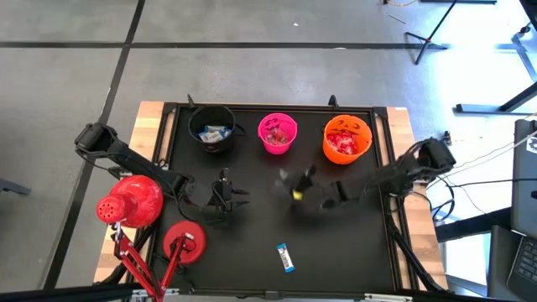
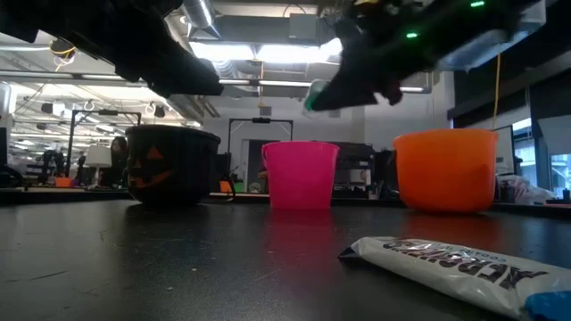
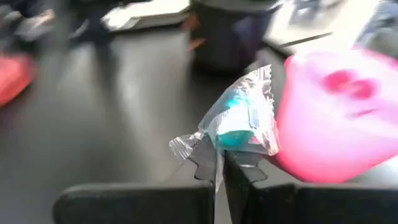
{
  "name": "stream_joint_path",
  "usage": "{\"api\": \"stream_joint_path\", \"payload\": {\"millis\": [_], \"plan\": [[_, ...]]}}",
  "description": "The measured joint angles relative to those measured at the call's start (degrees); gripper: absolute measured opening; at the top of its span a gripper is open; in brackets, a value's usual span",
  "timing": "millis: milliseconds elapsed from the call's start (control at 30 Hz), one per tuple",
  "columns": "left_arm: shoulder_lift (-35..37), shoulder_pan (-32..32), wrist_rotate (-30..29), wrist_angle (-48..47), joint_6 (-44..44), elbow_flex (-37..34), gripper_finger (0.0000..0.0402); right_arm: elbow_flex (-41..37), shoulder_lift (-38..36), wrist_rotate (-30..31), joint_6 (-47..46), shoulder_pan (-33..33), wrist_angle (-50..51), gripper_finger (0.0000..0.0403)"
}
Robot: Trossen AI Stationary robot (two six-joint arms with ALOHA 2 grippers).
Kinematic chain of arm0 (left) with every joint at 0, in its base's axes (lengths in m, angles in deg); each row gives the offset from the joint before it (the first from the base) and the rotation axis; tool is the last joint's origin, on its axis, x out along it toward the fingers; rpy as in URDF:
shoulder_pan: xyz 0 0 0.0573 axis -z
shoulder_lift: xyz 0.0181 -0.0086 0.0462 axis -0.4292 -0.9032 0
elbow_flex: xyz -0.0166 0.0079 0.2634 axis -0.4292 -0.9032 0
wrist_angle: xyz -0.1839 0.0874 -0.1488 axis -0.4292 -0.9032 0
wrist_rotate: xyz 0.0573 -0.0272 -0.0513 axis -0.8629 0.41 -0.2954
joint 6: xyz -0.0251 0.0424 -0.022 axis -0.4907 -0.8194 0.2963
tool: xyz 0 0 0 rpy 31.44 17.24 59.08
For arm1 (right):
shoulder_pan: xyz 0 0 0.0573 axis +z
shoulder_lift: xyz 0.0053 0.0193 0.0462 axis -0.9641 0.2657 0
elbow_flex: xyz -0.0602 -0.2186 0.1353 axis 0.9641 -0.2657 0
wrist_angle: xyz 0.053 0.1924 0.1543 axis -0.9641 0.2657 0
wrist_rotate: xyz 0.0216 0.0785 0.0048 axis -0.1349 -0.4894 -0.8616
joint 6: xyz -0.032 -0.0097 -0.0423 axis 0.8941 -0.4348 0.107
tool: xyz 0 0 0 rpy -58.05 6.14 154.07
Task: Organize candy in baskets
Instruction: Put the transparent candy into the pink bucket
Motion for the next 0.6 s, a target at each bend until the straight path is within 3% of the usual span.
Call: {"api": "stream_joint_path", "payload": {"millis": [100,333,600], "plan": [[0.00,0.00,0.00,-0.04,0.27,0.00,0.0124,0.02,-1.37,-0.77,2.97,-5.92,-3.93,0.0009],[0.00,0.00,-0.02,-0.08,0.81,0.00,0.0124,0.02,-1.56,-8.88,4.61,-18.53,-7.20,0.0011],[0.00,0.00,-0.04,-0.42,1.23,0.00,0.0124,0.02,-1.56,-12.00,4.20,-26.04,-8.02,0.0046]]}}
